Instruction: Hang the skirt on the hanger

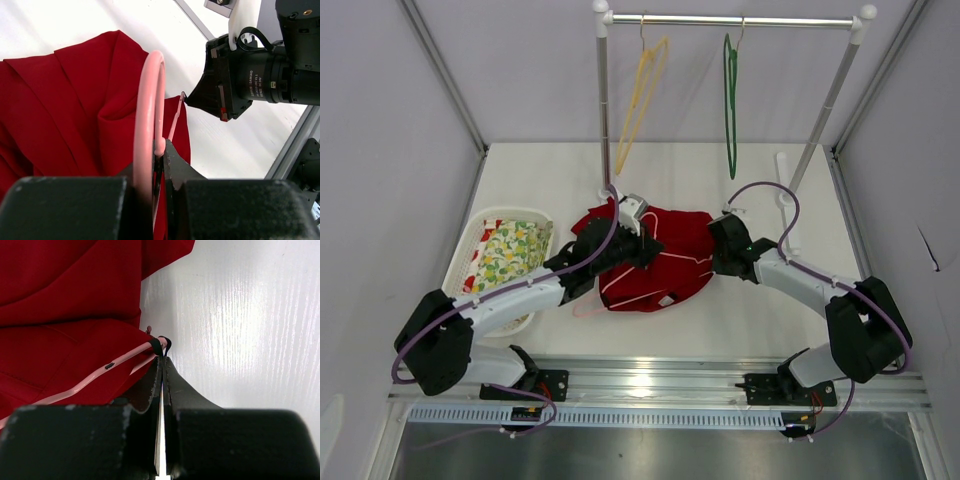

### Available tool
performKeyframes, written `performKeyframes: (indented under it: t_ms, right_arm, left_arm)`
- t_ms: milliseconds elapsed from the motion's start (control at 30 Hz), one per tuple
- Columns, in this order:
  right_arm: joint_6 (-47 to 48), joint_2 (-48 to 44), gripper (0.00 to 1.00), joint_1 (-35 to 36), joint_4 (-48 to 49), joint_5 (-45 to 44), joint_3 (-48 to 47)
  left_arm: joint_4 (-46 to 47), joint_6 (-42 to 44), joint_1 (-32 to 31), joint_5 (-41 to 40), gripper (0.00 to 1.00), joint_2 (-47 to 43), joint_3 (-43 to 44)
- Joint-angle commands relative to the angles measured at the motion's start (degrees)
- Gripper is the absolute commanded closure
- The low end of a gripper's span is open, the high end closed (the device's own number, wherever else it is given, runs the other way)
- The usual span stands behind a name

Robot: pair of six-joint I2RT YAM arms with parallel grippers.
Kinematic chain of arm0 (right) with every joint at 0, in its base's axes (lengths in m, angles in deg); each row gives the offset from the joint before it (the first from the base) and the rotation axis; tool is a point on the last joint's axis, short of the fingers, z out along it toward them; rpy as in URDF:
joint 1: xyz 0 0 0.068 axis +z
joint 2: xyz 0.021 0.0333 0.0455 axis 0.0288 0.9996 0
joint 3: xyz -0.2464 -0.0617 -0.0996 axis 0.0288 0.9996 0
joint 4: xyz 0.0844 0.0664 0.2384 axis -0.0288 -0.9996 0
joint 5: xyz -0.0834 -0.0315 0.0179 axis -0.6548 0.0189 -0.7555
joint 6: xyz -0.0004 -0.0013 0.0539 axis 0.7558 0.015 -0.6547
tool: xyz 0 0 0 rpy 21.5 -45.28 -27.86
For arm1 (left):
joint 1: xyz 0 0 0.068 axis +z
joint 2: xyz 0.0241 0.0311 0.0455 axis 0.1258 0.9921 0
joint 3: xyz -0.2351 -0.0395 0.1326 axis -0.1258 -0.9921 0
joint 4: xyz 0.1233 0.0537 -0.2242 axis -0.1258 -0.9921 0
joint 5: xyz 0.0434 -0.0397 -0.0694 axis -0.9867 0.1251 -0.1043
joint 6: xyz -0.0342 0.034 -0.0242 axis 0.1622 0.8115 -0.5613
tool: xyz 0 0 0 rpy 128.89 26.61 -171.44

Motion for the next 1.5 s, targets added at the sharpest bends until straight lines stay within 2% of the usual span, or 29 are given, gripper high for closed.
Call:
performKeyframes:
  t_ms: [0,700,1467]
  right_arm:
    - [-0.06,0.21,1.00,0.42,-1.67,-1.70,-2.09]
    - [-0.06,1.88,1.00,-0.19,-2.55,-2.14,-3.41]
    - [0.11,2.76,1.00,-0.81,-1.32,1.54,-6.23]
  left_arm:
    - [7.71,-1.63,0.13,-3.67,1.00,0.19,0.05]
    - [15.44,-5.85,0.22,-9.47,1.00,0.98,-4.52]
    - [19.49,-6.91,0.04,-4.29,1.00,5.90,-3.82]
